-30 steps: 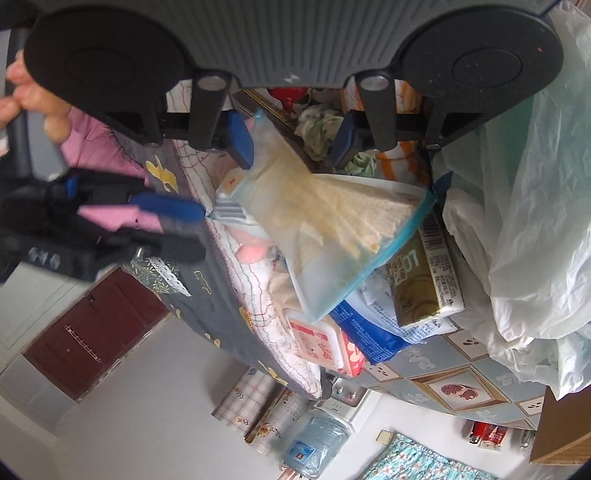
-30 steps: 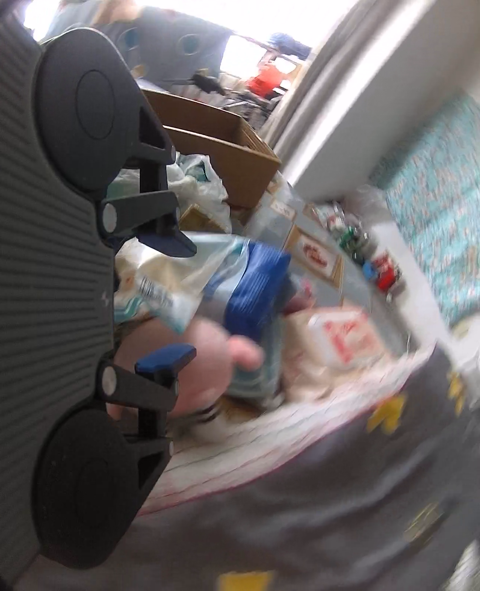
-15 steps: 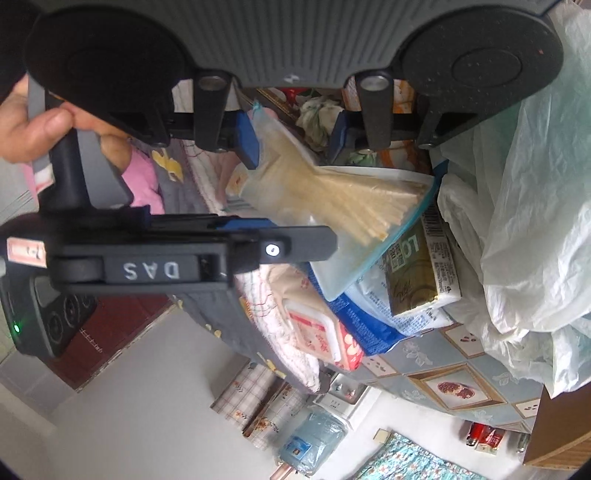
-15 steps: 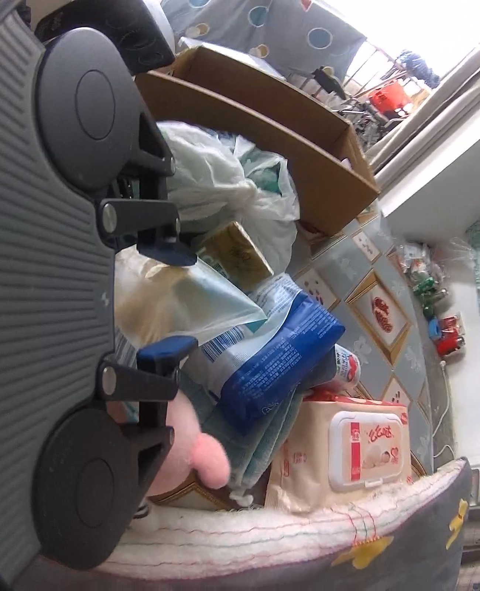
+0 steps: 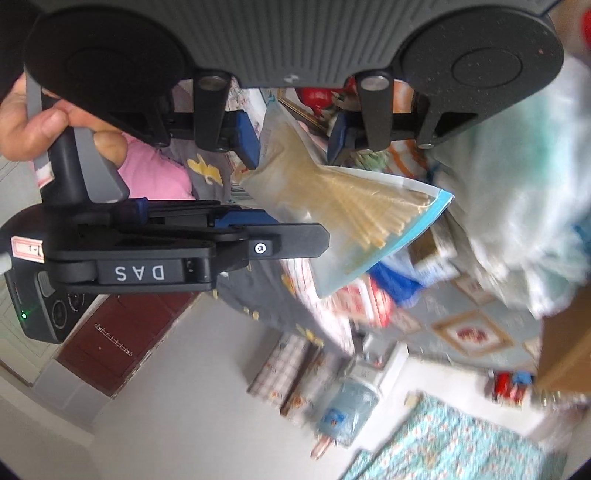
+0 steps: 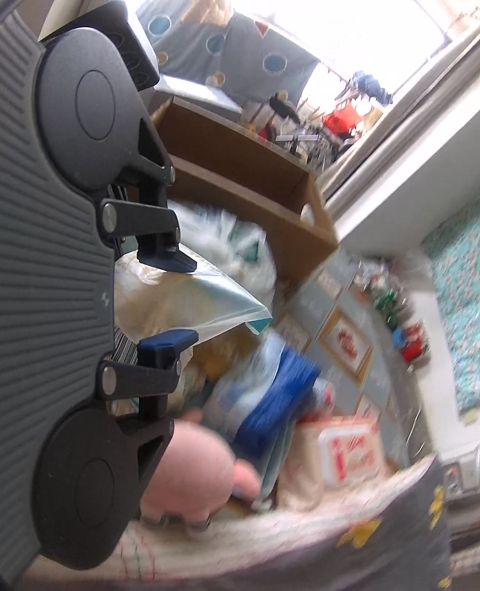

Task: Organize soft objects
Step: 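Lift the clear packet with the right tool and carry it over the cardboard box, then open the right tool to drop the clear packet beside the bandage box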

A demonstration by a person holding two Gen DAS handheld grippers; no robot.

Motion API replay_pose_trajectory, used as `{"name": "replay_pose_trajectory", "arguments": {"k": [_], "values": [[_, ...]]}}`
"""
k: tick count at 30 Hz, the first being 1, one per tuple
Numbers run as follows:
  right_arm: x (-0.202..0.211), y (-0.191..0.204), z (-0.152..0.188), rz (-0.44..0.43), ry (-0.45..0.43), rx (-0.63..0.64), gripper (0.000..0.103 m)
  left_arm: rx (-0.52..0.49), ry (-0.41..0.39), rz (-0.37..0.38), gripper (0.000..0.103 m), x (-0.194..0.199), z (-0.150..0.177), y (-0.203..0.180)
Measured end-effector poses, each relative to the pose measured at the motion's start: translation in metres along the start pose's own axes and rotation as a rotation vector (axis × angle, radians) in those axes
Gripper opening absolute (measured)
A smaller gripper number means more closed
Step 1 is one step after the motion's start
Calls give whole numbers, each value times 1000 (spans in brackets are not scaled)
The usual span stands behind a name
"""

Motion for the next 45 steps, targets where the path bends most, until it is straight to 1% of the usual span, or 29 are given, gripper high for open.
{"name": "replay_pose_trajectory", "arguments": {"k": [4,7,11,13,15,19,21,23,26,28,29,31,32,34,35,38,41,43,45], "values": [[-13,49,-20,-102,-21,36,33,-41,-74,-70,41,49,-19,8],[-39,91,-39,-174,-14,58,33,-36,-111,-135,41,86,-37,27],[-93,146,-65,-266,41,66,33,4,-139,-246,41,127,-63,70],[-126,168,-78,-299,83,50,33,29,-131,-292,41,140,-76,93],[-162,185,-91,-313,126,29,33,56,-116,-336,41,149,-90,120],[-232,208,-108,-314,210,-27,33,109,-69,-418,41,154,-117,178],[-265,212,-115,-312,243,-65,33,138,-39,-452,41,149,-130,207],[-293,213,-120,-294,258,-94,33,150,-6,-487,41,139,-142,231],[-335,209,-129,-285,269,-158,33,142,43,-530,41,122,-162,265],[-360,205,-132,-283,264,-188,33,123,60,-578,41,118,-171,285],[-371,203,-132,-276,264,-202,33,109,57,-614,41,114,-177,293],[-394,196,-128,-264,289,-239,33,91,71,-680,41,106,-184,309],[-403,193,-125,-256,309,-256,33,92,89,-695,41,102,-186,316],[-411,189,-118,-249,328,-272,33,115,108,-722,40,99,-187,326],[-410,188,-116,-252,328,-269,33,117,106,-726,40,101,-187,324],[-396,188,-115,-268,310,-248,34,88,87,-727,41,113,-182,314],[-380,191,-116,-258,306,-200,34,55,64,-729,45,134,-178,298],[-373,196,-110,-249,341,-167,34,40,40,-720,51,155,-171,284],[-374,202,-101,-253,404,-156,34,37,11,-706,56,173,-165,275]]}}
Point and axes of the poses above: each gripper's, at about its wrist camera, not at the fingertips, and x roughly against the way its jaws point, y to its left, z to its underside, the point moved 3 cm from there along -x, roughly the way its jaws point, and after that the axes turned 4 degrees about x, right-handed, at the moved point
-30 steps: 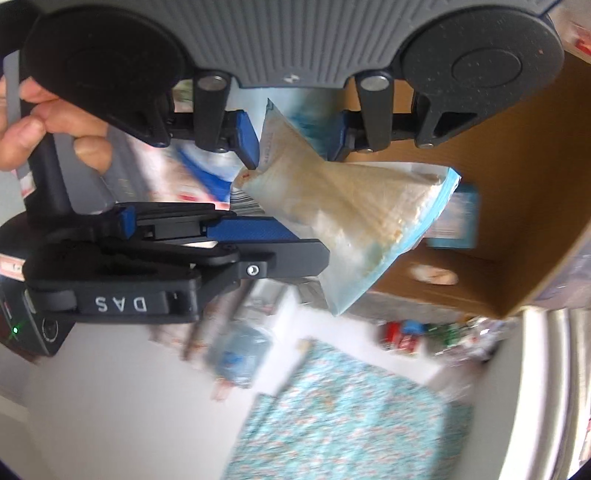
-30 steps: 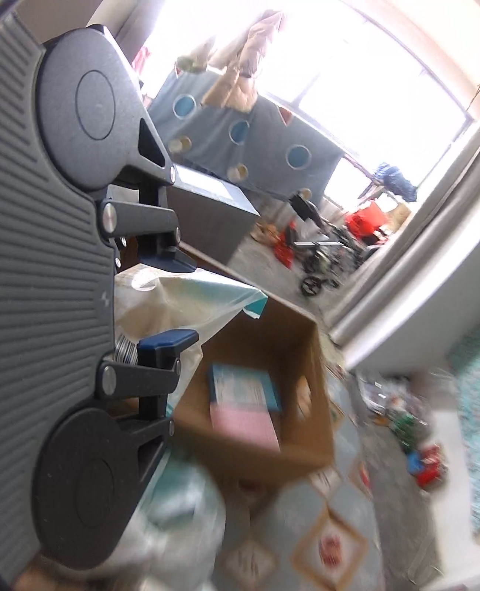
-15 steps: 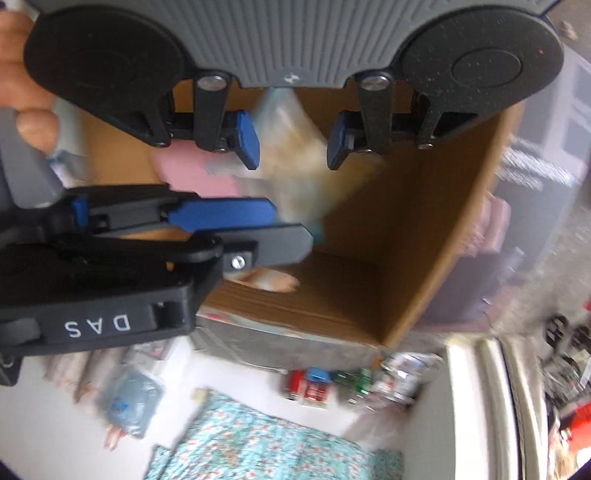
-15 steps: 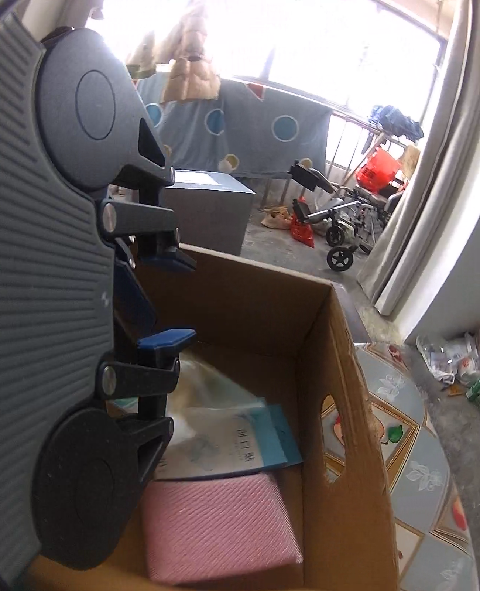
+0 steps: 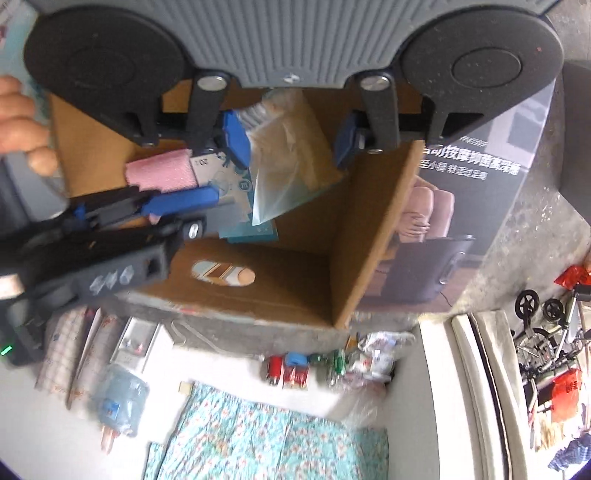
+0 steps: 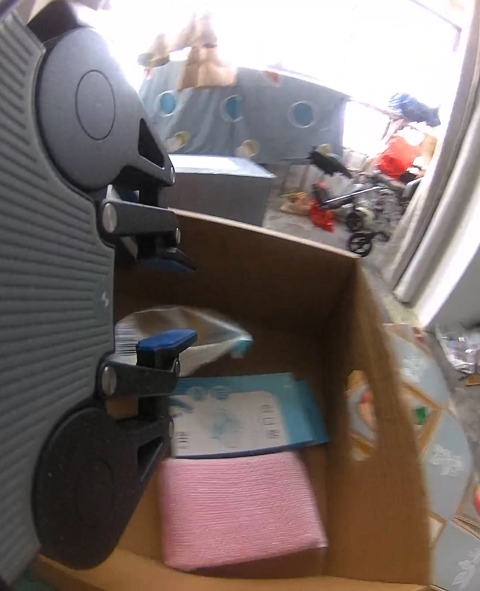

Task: Organize soft objects
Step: 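Open the right tool to drop the clear packet beside the bandage box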

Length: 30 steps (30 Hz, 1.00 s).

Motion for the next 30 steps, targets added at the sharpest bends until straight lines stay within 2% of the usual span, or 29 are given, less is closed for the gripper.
{"name": "replay_pose_trajectory", "arguments": {"k": [5,8,11,17,19,23,27,30], "values": [[-43,2,19,32,144,-45,34,34,-53,2,61,39,16,20],[-64,-2,23,21,156,-111,33,58,-55,-30,62,50,29,36],[-70,-4,19,1,105,-168,32,94,-50,-46,62,56,41,50],[-65,-18,3,1,-60,-255,34,142,-76,-64,61,66,57,69],[-56,-14,5,-20,-74,-233,34,152,-91,-68,61,70,59,71],[-41,7,25,-61,10,-120,35,167,-126,-57,62,78,63,76],[-61,19,53,7,160,-44,43,183,-159,-69,63,85,66,81],[-88,9,57,62,187,-66,43,202,-174,-71,65,89,71,82]]}}
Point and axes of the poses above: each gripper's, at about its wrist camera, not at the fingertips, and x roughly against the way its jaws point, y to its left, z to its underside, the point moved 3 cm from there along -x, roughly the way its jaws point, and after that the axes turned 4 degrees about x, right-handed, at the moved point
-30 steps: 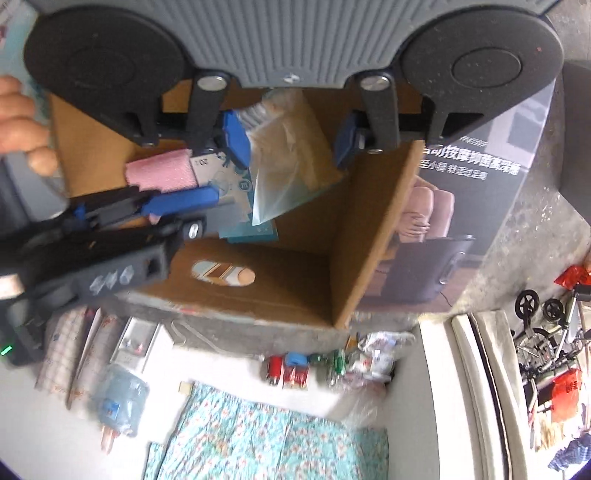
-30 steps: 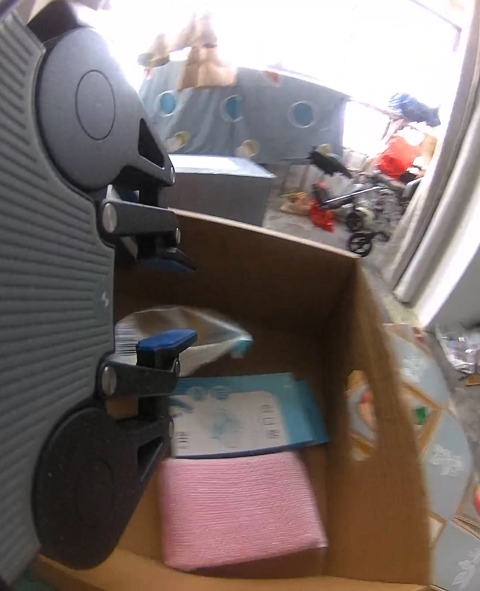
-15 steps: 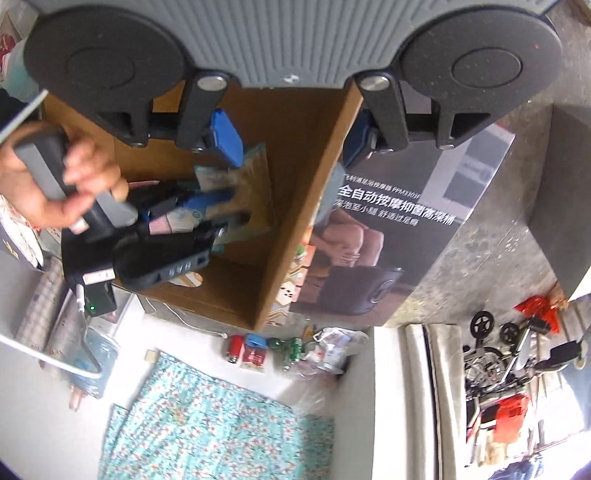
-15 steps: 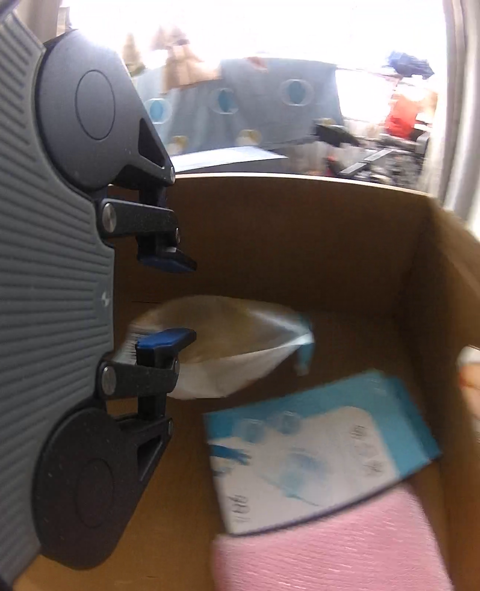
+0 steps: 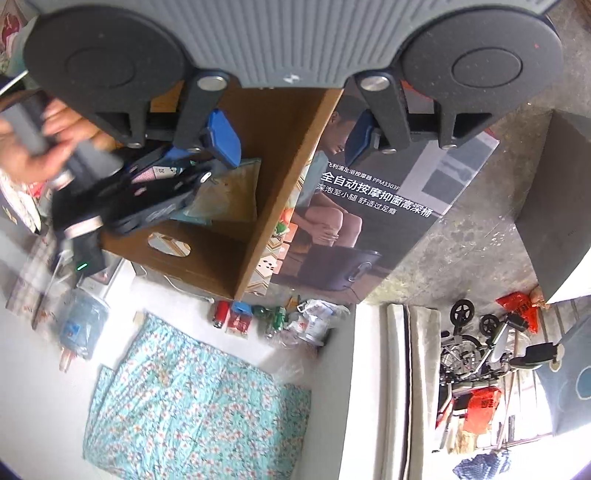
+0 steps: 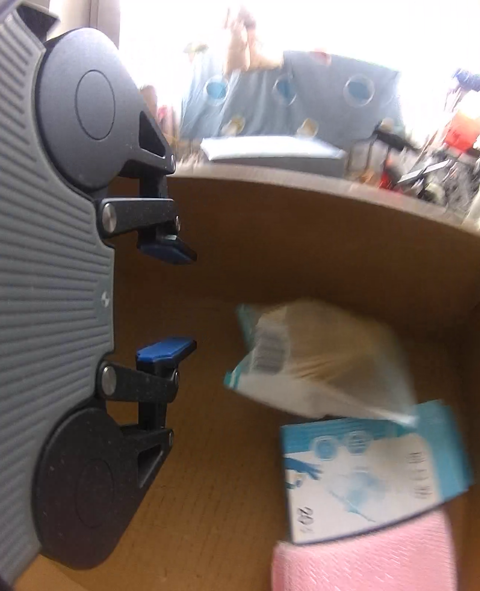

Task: Organize soft objects
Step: 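Open the right tool to drop the clear packet beside the bandage box, then move the right tool back to the pile toward the pink plush toy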

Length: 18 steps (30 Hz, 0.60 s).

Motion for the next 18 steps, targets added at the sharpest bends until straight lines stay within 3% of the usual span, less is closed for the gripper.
{"name": "replay_pose_trajectory", "arguments": {"k": [6,11,13,16,18], "values": [[-8,-28,-32,-89,-158,-162,42,34,3,14,66,10,15,2],[3,-26,-15,-131,-110,-139,45,3,25,20,66,9,23,0],[13,-19,-1,-93,-75,-85,53,-4,19,23,66,10,24,-1],[22,-21,9,-3,-62,-58,53,-12,5,28,68,11,24,-5],[36,-27,-1,51,-104,-57,54,-23,-7,32,69,12,25,-9]]}}
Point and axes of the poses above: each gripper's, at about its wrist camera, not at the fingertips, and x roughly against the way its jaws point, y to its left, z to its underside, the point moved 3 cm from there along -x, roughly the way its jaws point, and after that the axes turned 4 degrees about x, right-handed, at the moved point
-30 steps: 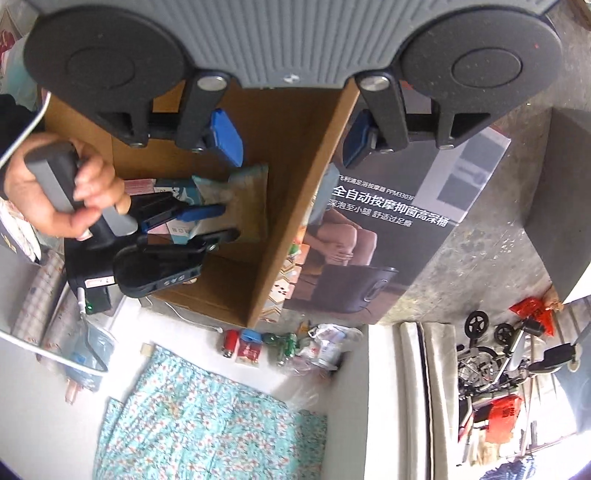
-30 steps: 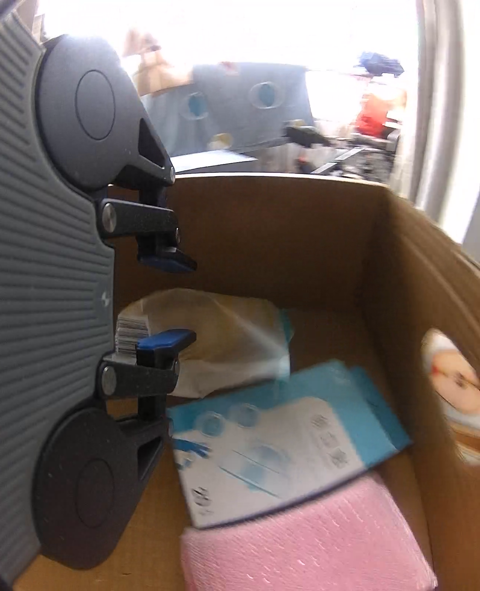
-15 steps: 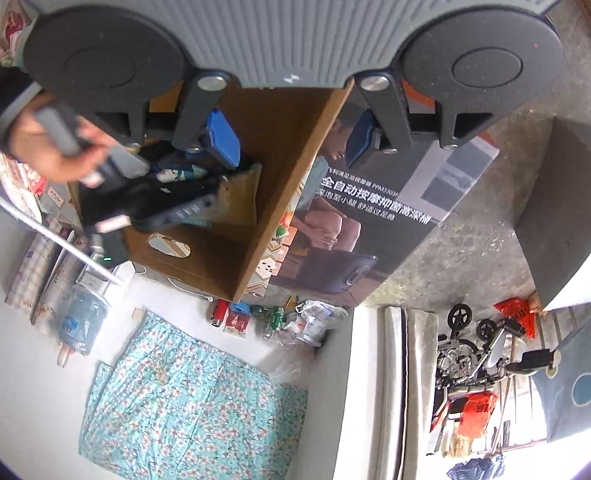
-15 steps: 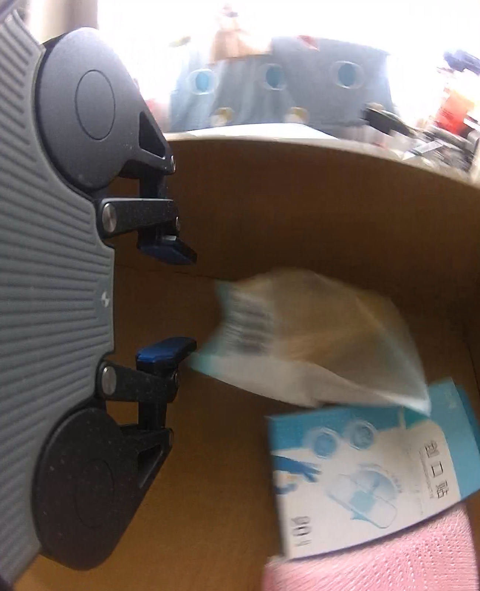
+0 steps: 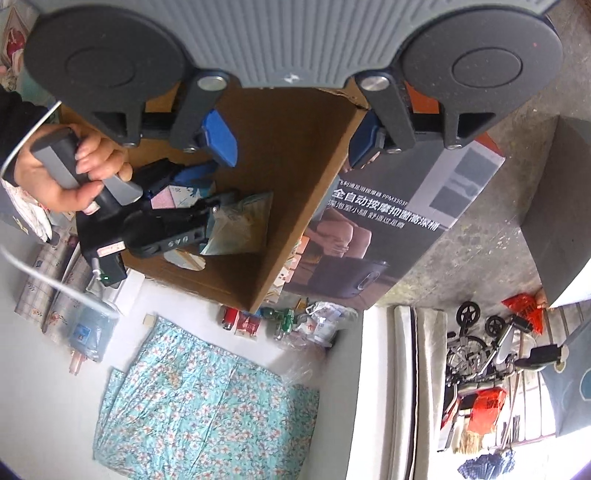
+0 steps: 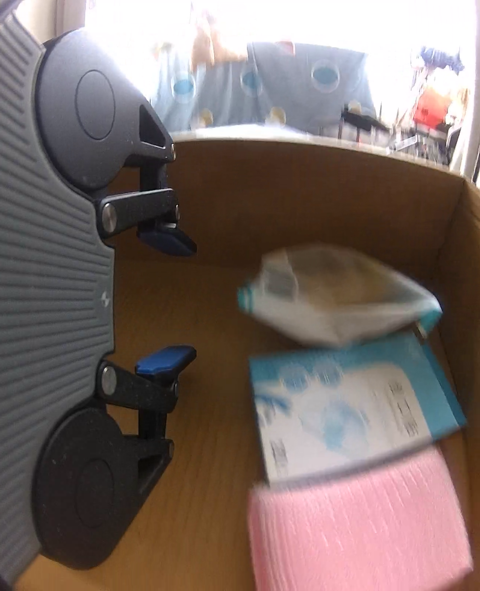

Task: Organize soft objects
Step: 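Move the right tool back to the pile toward the pink plush toy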

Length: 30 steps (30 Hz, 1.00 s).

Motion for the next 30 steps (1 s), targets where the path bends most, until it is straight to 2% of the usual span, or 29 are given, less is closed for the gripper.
{"name": "replay_pose_trajectory", "arguments": {"k": [2,5,7,11,14,15,16,18,22,30], "values": [[12,-4,-7,-29,-38,-3,54,-7,-2,0,70,1,2,-5],[26,5,0,-115,-37,-1,57,-4,-9,12,70,5,5,-13],[38,20,18,-155,-46,32,60,0,-20,26,72,10,8,-19],[85,22,61,-236,-111,104,63,5,-35,86,74,19,16,-37],[133,5,91,-273,-195,133,64,-17,-37,136,74,25,23,-58],[152,-4,102,-318,-228,152,63,-25,-40,151,75,27,27,-67],[167,-12,112,-330,-259,152,70,-36,-41,170,75,29,30,-76],[193,-32,131,-284,-319,160,74,-66,-38,212,76,33,39,-97],[239,-61,162,-266,-404,159,74,-126,-32,282,76,37,55,-140],[309,-147,222,-132,-537,120,74,-228,-5,419,76,38,95,-220]]}}
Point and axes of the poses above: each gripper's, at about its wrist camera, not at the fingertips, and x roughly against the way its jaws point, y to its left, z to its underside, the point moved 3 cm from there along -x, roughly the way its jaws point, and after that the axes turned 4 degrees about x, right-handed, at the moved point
